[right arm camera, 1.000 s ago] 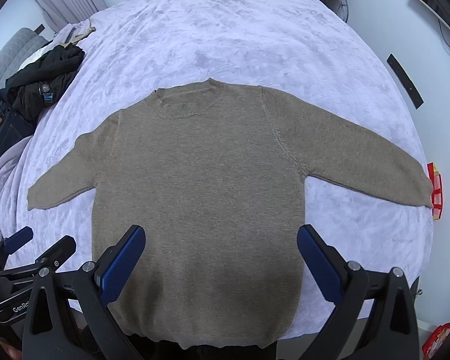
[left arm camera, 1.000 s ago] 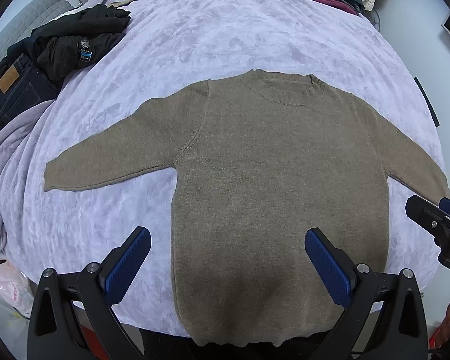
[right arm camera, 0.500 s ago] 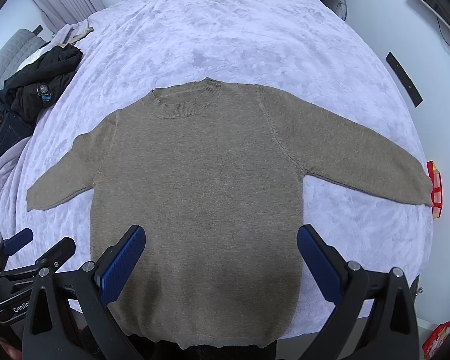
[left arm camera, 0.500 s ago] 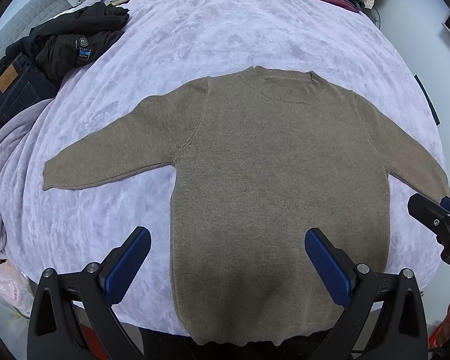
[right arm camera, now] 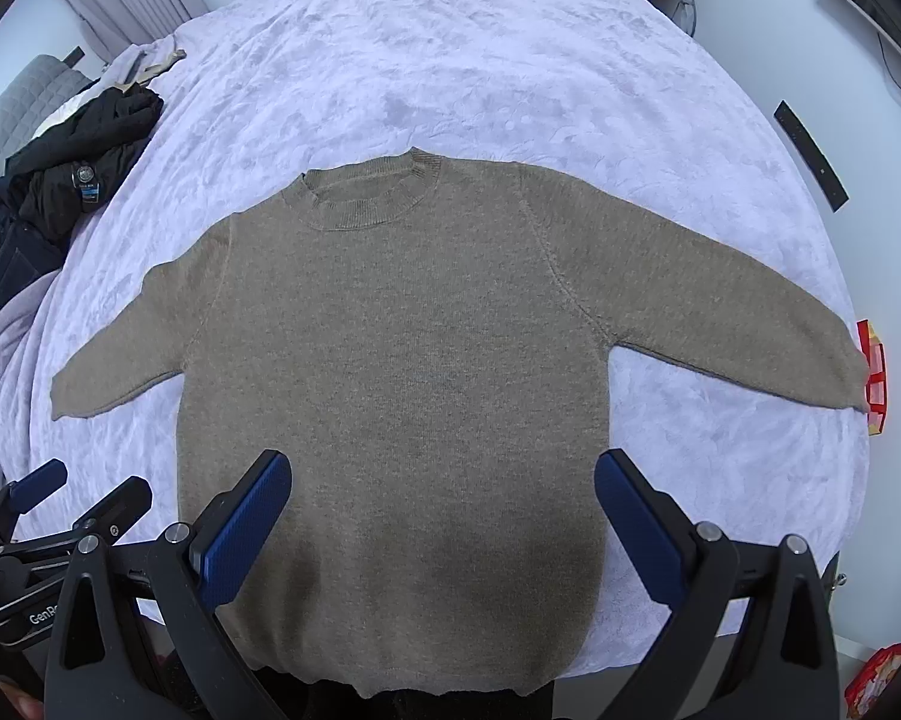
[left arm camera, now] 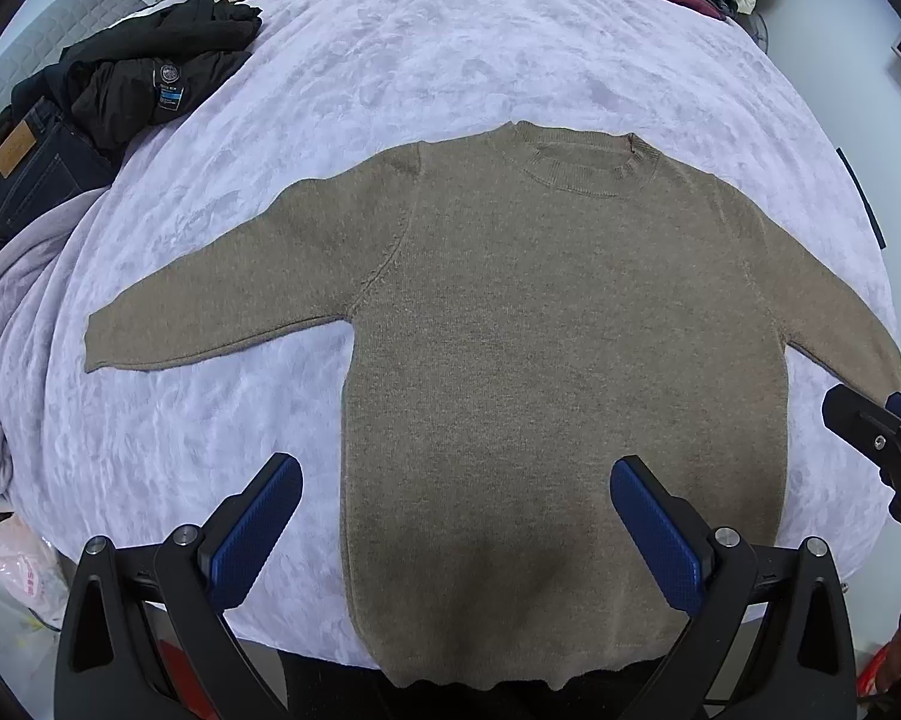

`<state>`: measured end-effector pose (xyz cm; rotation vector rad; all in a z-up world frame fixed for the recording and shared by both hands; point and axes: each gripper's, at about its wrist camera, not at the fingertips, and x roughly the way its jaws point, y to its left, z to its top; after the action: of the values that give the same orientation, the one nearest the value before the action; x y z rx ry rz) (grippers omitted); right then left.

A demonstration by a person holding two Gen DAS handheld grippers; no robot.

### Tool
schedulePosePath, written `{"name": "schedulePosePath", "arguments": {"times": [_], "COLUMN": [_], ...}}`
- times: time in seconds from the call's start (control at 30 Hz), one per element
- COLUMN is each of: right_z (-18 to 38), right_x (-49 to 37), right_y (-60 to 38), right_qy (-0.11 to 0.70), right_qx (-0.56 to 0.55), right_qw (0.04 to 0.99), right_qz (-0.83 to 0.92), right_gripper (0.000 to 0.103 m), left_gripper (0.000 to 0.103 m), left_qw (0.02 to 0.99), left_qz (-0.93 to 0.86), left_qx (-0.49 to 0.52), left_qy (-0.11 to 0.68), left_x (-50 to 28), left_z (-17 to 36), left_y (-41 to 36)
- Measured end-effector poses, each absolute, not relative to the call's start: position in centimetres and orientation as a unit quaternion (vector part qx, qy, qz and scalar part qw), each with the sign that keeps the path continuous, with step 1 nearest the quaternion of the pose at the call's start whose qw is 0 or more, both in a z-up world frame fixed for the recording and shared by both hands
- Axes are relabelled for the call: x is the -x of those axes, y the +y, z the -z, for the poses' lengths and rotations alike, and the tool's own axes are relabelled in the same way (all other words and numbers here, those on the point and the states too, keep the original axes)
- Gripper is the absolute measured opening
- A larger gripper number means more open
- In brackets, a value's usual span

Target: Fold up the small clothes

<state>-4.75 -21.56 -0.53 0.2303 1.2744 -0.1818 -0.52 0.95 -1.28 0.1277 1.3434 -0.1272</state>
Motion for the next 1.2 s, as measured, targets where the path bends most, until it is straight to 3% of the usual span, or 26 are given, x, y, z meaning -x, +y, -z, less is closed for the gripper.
{"name": "schedulePosePath", "arguments": {"times": [0.63, 1.2], "right_z": [2.3, 7.5], "right_x": [4.3, 2.9], "right_y": [-21.5, -22.0], "right_qy": [0.602, 0.611], "right_qx": [-0.107, -0.112], "right_qw": [0.787, 0.781], "right_qz": [0.082, 0.068], "right_gripper": [0.101, 0.101], "left_gripper": [0.103, 0.103], "left_qw": [0.771, 0.763], "left_qz": [0.052, 0.036], "left_qx": [-0.066, -0.062], "left_qy": [0.631, 0.642], "left_x": [0.5, -0.1], "left_z": [3.4, 8.3], "left_y": [0.8, 1.0]}}
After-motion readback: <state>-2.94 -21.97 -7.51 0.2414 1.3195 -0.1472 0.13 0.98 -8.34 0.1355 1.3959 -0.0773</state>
